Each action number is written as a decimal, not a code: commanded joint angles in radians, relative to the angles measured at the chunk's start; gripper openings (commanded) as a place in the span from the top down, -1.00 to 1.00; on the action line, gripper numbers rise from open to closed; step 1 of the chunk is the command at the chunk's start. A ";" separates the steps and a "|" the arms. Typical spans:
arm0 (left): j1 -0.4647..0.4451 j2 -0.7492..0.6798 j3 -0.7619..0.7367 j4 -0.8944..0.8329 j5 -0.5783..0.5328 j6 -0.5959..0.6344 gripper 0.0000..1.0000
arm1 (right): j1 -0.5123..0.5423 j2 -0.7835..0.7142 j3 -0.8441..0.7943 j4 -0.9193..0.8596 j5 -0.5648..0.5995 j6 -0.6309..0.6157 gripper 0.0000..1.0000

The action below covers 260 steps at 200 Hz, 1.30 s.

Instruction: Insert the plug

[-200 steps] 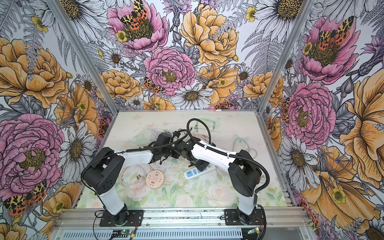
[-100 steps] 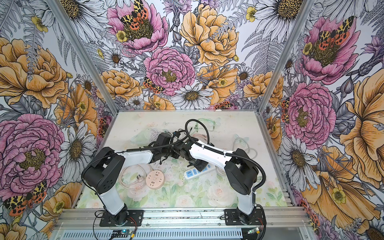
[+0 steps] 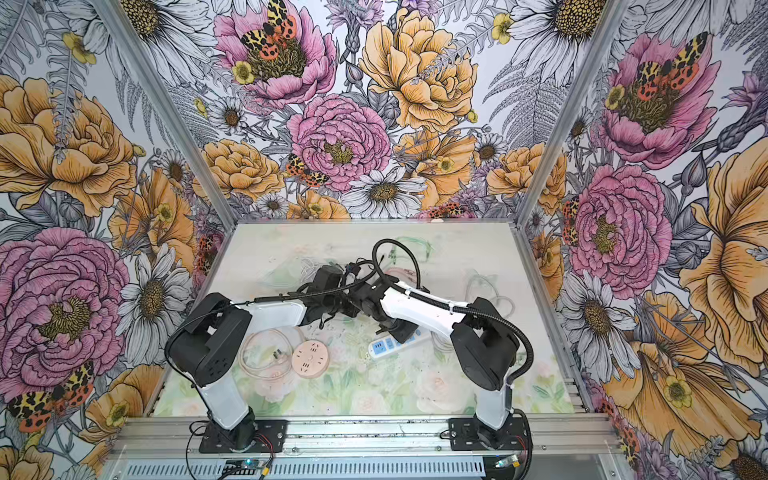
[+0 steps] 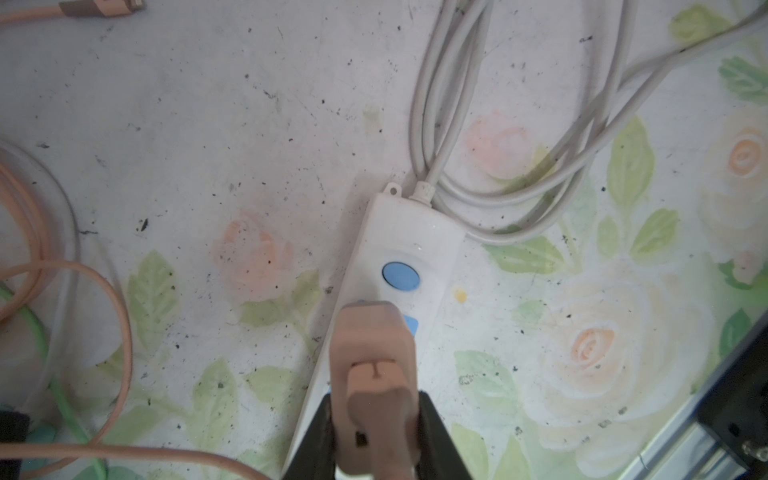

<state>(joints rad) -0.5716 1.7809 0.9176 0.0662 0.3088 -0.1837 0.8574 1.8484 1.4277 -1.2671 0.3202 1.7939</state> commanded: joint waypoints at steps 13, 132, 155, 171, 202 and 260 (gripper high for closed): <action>0.009 -0.025 0.022 -0.017 0.009 -0.001 0.67 | -0.011 0.040 -0.048 -0.005 -0.062 -0.014 1.00; -0.001 -0.017 0.003 0.000 0.087 0.001 0.60 | -0.042 0.063 -0.098 -0.073 -0.033 -0.054 1.00; -0.025 -0.031 -0.012 -0.012 0.072 0.001 0.46 | -0.057 0.049 -0.096 -0.073 -0.016 -0.078 1.00; -0.046 -0.055 -0.017 -0.060 0.015 0.001 0.36 | -0.059 0.052 -0.080 -0.072 -0.013 -0.098 1.00; -0.077 -0.133 -0.044 -0.133 -0.060 0.007 0.25 | -0.059 0.073 -0.053 -0.069 -0.030 -0.120 1.00; -0.092 -0.298 -0.094 -0.227 -0.092 0.039 0.18 | -0.049 0.058 -0.103 -0.030 -0.042 -0.108 1.00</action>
<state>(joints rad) -0.6529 1.5341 0.8410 -0.1066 0.2504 -0.1776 0.8062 1.8584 1.4071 -1.3266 0.3637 1.6844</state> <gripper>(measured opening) 0.406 0.279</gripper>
